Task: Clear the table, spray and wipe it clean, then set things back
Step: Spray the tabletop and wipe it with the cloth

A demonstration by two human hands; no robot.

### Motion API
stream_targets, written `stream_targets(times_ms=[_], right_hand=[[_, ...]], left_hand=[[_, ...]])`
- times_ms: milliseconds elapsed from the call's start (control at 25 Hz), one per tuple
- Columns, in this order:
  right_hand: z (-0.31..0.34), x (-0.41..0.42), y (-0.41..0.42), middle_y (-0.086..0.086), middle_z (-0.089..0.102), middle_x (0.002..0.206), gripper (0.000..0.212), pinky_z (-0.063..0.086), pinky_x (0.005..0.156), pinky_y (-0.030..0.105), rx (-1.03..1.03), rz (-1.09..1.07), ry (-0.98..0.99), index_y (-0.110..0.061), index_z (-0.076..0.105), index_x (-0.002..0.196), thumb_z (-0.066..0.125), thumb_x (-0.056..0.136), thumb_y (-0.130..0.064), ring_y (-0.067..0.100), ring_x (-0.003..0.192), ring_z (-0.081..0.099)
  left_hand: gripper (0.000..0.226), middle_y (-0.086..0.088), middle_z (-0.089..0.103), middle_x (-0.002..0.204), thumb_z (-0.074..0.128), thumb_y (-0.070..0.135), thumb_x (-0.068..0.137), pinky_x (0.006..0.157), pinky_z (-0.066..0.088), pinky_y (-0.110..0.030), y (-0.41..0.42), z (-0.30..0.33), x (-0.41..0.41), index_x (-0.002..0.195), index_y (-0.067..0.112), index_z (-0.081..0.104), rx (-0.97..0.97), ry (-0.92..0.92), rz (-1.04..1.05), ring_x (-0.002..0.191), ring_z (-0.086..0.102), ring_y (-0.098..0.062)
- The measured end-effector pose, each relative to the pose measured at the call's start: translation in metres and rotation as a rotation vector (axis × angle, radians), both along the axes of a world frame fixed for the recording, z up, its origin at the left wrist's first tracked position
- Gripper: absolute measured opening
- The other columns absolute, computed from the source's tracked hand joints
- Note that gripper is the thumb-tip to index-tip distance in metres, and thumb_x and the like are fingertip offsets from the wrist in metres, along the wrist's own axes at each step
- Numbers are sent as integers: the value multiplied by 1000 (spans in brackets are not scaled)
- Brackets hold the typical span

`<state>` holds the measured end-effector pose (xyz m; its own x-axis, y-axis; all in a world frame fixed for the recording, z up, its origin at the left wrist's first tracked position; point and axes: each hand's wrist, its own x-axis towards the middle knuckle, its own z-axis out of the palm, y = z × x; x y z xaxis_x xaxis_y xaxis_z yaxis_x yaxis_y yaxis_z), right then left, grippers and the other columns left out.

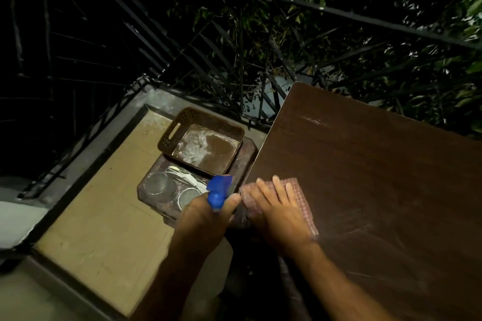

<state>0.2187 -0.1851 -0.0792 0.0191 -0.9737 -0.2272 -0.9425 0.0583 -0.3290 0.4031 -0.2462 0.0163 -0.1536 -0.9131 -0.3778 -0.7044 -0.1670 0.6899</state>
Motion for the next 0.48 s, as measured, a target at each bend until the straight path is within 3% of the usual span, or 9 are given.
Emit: stream_targets(times_ms=[160,320,400,480], right_hand=[[-1,16,101,-10,16,166,79,18,117,50,-38,165,-52,-40,6,159,48,93,-52,27,152,19],[-3,-11,105,-21,3,166,67,10,126,40,42,83,-170,-57,5,153,42,97,-60,14,154,4],[-4,-15,69,-13,3,168,63,-3,124,45,-9,96,14,-45,9,157,30,100,-60,24,155,-6],[1,-8,26,-7,-2,168,65,-7,122,51,22,-38,30,-35,5,159,23,102,-60,28,152,-16]], left_hand=[[63,-4,69,66,48,76,64,66,57,-38,12,6,11,79,17,65,133,-5,50,63,68,-21],[64,-5,69,66,49,77,64,65,56,-39,35,9,15,77,17,64,92,-10,87,64,67,-22],[63,-4,66,60,50,77,64,57,49,-35,48,8,19,70,15,61,46,-13,125,57,63,-20],[62,-2,60,53,51,75,65,52,42,-33,62,7,24,64,14,56,17,-42,155,52,59,-20]])
